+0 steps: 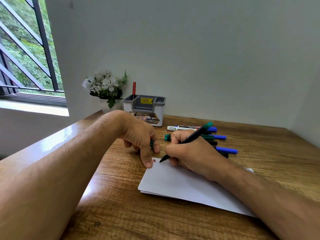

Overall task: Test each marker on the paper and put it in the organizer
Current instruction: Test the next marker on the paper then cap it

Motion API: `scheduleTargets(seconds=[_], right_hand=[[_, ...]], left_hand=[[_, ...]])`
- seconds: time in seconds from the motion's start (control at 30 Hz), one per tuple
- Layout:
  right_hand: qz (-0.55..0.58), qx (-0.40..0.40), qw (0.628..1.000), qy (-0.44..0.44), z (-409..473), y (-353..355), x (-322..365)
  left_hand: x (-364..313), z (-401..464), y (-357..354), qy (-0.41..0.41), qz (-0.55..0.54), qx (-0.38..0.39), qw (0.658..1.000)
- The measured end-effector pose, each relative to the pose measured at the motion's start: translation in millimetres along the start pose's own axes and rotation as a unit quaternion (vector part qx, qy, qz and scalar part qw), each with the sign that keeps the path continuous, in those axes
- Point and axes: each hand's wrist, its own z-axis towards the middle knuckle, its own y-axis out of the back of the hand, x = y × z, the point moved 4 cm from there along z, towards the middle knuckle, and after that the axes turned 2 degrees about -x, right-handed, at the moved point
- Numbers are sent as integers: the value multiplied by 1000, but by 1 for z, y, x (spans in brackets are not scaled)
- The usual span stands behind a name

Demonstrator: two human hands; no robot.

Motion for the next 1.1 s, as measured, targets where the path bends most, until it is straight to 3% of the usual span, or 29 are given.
scheduleTargets(seconds=[1.1], right_hand=[[21,-5,1000,6,0,0,-1]], left_hand=[[5,7,1,12,-6,-10,1000]])
